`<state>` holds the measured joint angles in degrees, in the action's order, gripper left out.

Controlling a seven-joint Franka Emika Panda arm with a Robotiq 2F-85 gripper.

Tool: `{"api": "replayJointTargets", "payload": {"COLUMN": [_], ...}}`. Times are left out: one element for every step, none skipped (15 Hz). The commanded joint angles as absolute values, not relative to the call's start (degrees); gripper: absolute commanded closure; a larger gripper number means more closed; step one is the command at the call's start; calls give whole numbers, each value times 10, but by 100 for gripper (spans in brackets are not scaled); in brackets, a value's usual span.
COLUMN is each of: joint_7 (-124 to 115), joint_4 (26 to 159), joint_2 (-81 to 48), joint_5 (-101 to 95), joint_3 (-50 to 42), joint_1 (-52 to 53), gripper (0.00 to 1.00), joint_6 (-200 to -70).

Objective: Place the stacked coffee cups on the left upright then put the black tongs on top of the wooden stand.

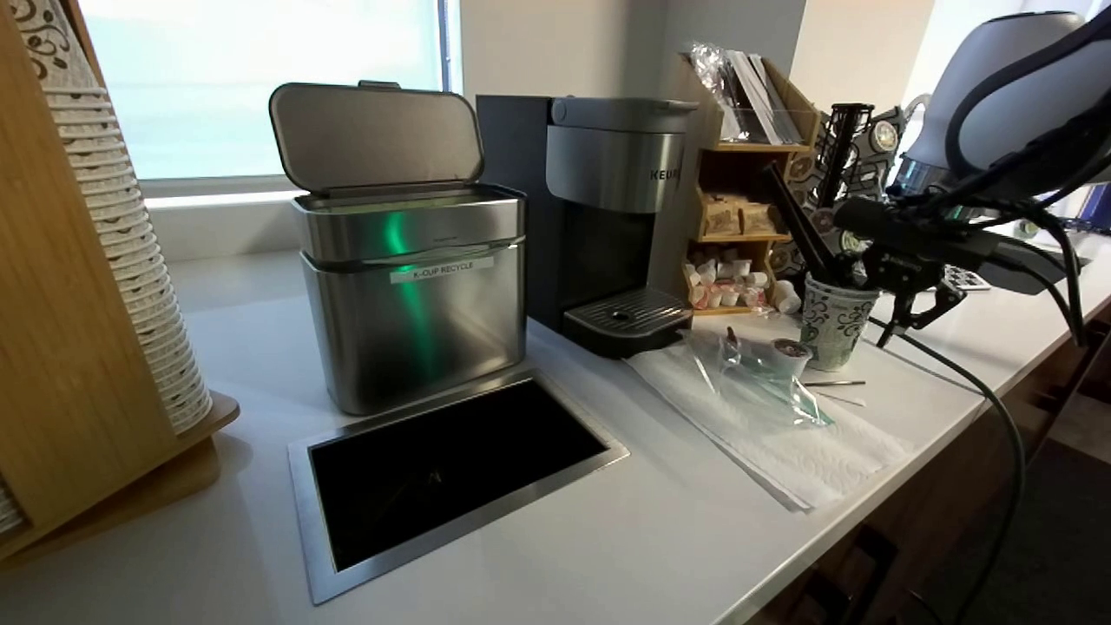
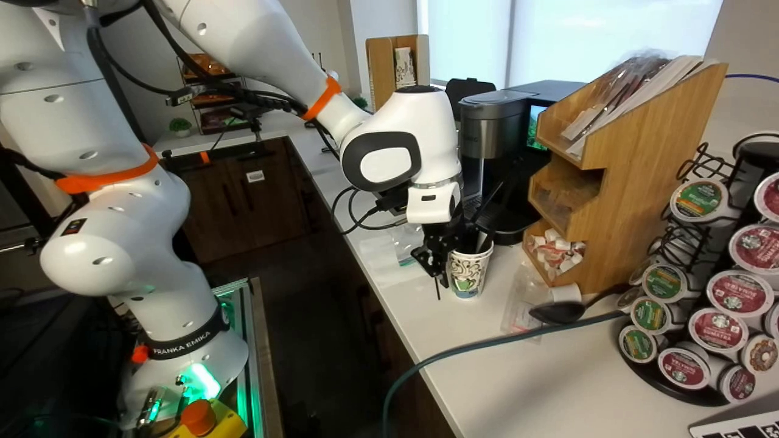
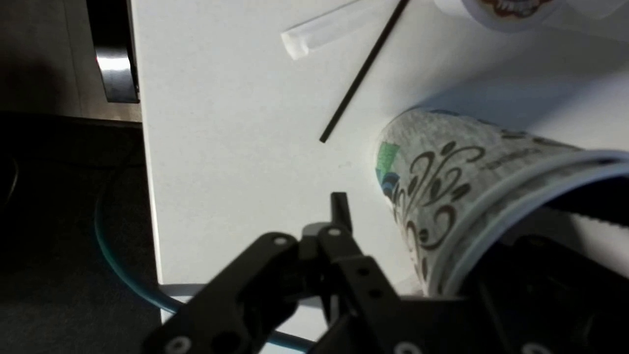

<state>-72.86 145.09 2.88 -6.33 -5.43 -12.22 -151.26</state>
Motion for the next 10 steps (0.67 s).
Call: {"api": "replayJointTargets", "payload": {"joint_7": [-770, -778, -786, -795, -805, -812, -821, -828, -834, -835], "joint_4": [1446, 1447, 1447, 1447, 1447, 1447, 1448, 1448, 1446, 1444], "joint_2": [29, 30, 32, 33, 34, 35, 36, 37, 37, 34], "joint_5": [-106, -121, -135, -150, -165, -179, -195, -211, -222, -224], "joint_3": [-59, -58, -58, -58, -57, -57, -57, -57, -58, -58], "joint_1": [-117, -118, -117, -117, -118, -118, -118, -119, -120, -120], "gripper": [92, 99, 100, 100, 100, 100, 99, 99, 99, 99], "joint_6": [-1511, -1516, -1522, -1525, -1528, -1534, -1542, -1550, -1560, -1567]}}
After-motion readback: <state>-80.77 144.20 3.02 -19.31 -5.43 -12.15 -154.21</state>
